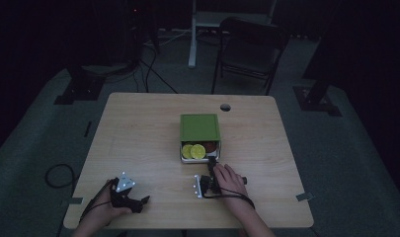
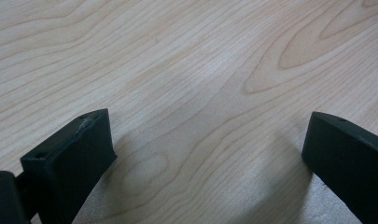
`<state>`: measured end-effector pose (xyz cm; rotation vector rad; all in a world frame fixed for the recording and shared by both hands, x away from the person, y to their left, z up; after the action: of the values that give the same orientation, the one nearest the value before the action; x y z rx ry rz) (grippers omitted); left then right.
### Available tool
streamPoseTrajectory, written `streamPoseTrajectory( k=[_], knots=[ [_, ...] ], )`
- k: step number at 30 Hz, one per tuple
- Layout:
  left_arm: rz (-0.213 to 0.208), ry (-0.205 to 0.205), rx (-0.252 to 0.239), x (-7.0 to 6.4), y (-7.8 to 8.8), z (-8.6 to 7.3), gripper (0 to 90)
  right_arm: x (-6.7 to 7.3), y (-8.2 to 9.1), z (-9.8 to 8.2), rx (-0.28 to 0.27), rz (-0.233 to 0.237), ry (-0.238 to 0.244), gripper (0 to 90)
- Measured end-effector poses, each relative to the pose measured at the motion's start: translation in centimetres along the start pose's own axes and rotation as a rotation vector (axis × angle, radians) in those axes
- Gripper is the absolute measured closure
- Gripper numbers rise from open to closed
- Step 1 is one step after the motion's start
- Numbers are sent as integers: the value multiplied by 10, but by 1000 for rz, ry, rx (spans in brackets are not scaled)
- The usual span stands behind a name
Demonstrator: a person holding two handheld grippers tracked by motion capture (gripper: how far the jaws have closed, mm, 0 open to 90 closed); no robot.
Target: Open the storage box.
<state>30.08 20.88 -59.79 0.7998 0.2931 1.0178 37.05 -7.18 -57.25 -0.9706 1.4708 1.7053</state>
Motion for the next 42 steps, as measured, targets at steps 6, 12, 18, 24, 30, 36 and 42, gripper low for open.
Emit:
streamPoseTrajectory(
  k=[6, 12, 18, 24, 30, 36, 42],
  knots=[
    [0, 0, 0, 0, 0, 0, 22, -2, -1, 1, 0, -11, 14, 706],
    [0, 0, 0, 0, 0, 0, 22, -2, -1, 2, 7, -5, 20, 714],
    [0, 0, 0, 0, 0, 0, 22, -3, 0, 2, 2, 6, 28, 718],
    [0, 0, 0, 0, 0, 0, 22, -1, 3, 2, 1, 19, 27, 719],
    [0, 1, 0, 0, 0, 0, 22, 1, 9, 2, -5, 35, 30, 719],
    [0, 0, 0, 0, 0, 0, 22, 4, 16, 2, -17, 49, 21, 718],
    [0, 0, 1, 0, 0, 0, 22, 8, 24, 2, -28, 61, 26, 718]
  ],
)
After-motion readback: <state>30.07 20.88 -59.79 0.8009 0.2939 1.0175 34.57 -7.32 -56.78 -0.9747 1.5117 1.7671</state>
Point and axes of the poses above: each handheld gripper's, and its own axes: y roughly backward along the jaws, z roughly out of its top, x roughly to its left, the point moved 7 cm from there along -y, roughly forward along the jaws, and after that the axes turned 10 degrees about z, right-handed, at the moved point
